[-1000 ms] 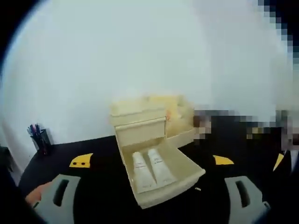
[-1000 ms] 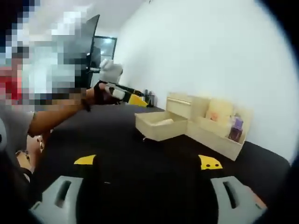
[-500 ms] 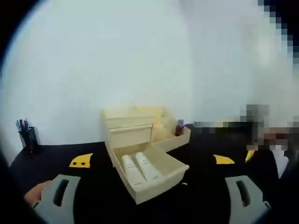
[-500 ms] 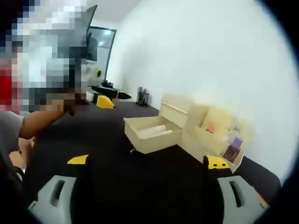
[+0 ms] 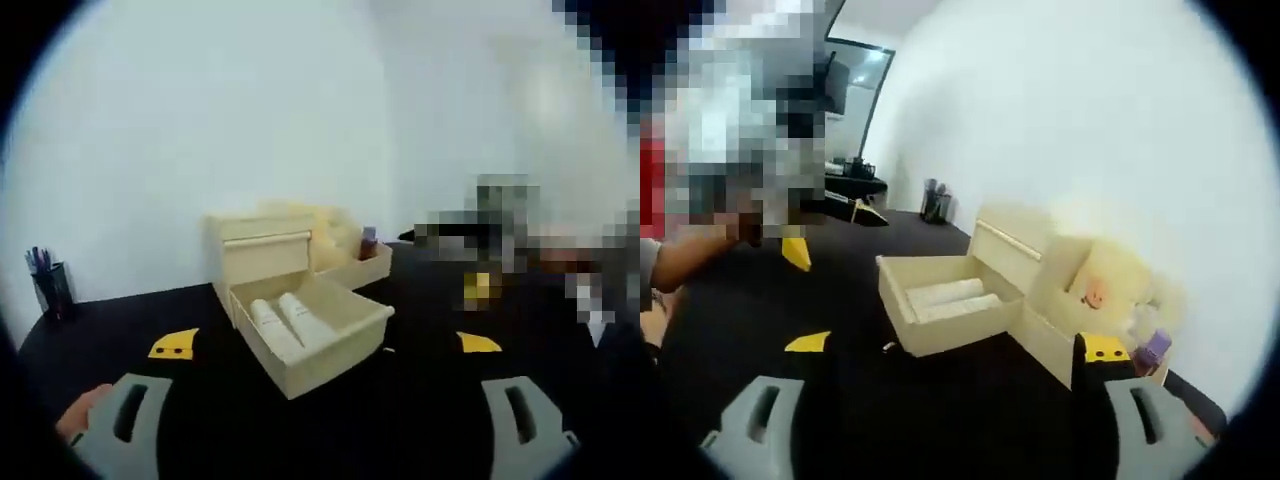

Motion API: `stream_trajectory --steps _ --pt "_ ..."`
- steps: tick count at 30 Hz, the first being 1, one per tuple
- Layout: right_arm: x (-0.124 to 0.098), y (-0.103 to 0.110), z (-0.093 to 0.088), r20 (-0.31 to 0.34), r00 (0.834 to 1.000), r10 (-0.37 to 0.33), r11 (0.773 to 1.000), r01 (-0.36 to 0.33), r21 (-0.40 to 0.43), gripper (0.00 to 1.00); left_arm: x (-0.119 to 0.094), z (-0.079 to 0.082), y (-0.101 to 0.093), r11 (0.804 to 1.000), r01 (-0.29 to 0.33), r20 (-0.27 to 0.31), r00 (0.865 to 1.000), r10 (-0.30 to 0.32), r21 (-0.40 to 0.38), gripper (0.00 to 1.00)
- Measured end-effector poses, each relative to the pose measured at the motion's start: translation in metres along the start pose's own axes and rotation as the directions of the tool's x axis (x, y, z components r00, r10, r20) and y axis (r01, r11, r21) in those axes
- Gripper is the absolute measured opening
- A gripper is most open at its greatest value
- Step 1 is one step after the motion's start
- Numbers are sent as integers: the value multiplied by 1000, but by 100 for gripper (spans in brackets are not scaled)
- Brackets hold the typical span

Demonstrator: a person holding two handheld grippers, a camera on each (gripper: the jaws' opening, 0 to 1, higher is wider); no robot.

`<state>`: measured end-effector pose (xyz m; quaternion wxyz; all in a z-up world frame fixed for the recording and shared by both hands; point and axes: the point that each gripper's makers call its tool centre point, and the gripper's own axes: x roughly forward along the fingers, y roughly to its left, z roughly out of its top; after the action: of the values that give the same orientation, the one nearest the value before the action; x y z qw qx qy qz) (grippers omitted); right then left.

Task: Open the drawer, pick up the cosmetic bottles from the table one by one, place them into the drawer, release the gripper, close the drawer, and move the gripper away

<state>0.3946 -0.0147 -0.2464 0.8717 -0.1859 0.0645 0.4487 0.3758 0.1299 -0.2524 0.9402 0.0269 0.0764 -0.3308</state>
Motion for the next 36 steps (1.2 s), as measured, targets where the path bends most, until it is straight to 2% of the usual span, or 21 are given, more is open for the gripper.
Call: stream_trajectory --steps 7,15,20,31,36 --pt "25 -12 -14 -22 999 -27 999 27 -22 91 6 -13 1 1000 3 -40 999 -4 -5 96" --pt "43 -17 -22 -20 1000 -25 1000 25 1 89 7 -15 -1 1000 21 -40 999 -21 1 96" --pt "49 -22 -19 -1 999 -42 999 42 -18 86 7 -19 3 1000 11 -53 999 -11 3 96" --pt "58 -34 -24 -12 998 -60 998 60 -31 85 7 -23 2 1000 9 -66 998 -8 13 96" --pt "59 -34 -22 -9 998 -64 997 63 -36 88 7 -22 -2 1000 21 -70 997 -20 21 96"
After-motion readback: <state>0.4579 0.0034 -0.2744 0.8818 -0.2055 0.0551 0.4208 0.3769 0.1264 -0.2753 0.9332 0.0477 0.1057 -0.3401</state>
